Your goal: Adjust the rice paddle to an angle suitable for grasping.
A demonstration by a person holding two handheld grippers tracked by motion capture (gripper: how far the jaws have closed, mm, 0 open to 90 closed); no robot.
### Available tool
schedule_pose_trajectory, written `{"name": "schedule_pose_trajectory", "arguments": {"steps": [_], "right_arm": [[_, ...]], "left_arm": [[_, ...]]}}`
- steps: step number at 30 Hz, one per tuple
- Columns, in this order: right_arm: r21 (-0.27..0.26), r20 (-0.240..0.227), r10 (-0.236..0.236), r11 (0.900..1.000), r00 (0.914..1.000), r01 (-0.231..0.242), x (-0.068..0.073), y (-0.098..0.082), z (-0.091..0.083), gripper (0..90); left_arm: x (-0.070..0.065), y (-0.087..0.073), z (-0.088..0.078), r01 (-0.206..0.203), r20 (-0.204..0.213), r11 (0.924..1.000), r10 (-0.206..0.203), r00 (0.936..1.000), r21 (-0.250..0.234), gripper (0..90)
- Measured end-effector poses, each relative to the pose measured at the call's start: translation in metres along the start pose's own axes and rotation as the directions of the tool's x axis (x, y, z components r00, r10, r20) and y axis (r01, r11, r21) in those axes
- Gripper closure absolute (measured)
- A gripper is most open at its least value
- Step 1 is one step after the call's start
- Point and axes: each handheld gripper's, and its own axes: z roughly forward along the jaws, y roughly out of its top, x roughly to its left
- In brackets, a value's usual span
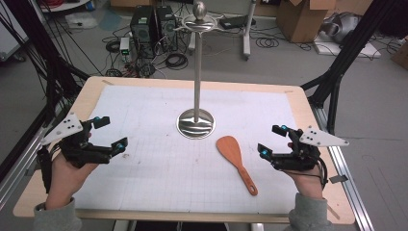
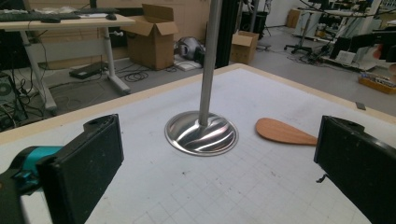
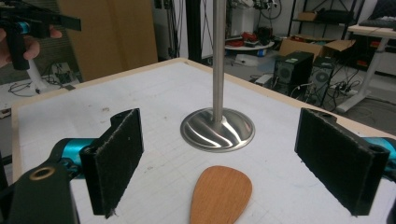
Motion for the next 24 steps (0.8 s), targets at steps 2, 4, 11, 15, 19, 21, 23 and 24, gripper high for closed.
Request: {"name": "schedule_pose_trajectory", "arguments": {"steps": [2, 4, 11, 15, 19, 21, 23, 24], "right_arm": [[0.008, -0.005, 0.003, 1.000, 1.0000, -0.003, 0.000, -0.001, 0.001, 16.9], [0.018, -0.009, 0.011, 1.000, 0.9999, -0.011, -0.001, -0.002, 0.002, 24.1], [0.051, -0.001, 0.016, 0.999, 0.9999, -0.016, -0.001, -0.007, 0.006, 57.5], [0.070, -0.007, 0.011, 0.998, 0.9999, -0.010, -0.001, -0.009, 0.009, 68.8], [0.089, 0.009, -0.011, 0.996, 0.9999, 0.010, 0.001, -0.011, 0.016, 77.4], [0.095, 0.016, -0.013, 0.995, 0.9998, 0.012, 0.002, -0.013, 0.020, 83.9], [0.111, 0.017, -0.017, 0.994, 0.9997, 0.015, 0.002, -0.015, 0.024, 88.3], [0.116, 0.017, -0.018, 0.993, 0.9997, 0.016, 0.002, -0.016, 0.026, 89.2]], "left_arm": [[0.000, -0.001, 0.001, 0.002, 0.000, 1.0000, -0.002, 1.0000, 0.006, 1.8], [-0.001, -0.001, 0.002, 0.001, 0.003, 1.0000, -0.001, 1.0000, 0.009, 1.8], [-0.001, -0.003, 0.003, 0.006, 0.000, 0.9997, -0.006, 1.0000, 0.023, 1.8], [0.000, -0.003, 0.002, 0.008, -0.003, 0.9997, -0.008, 1.0000, 0.025, 1.8], [0.000, -0.004, 0.001, 0.009, -0.007, 0.9996, -0.009, 0.9999, 0.027, 1.8], [0.000, -0.004, 0.000, 0.012, -0.010, 0.9996, -0.011, 0.9999, 0.027, 1.8], [0.000, -0.005, 0.000, 0.012, -0.011, 0.9995, -0.012, 0.9999, 0.029, 1.8], [0.000, -0.005, 0.000, 0.012, -0.011, 0.9995, -0.012, 0.9999, 0.029, 1.8]]}}
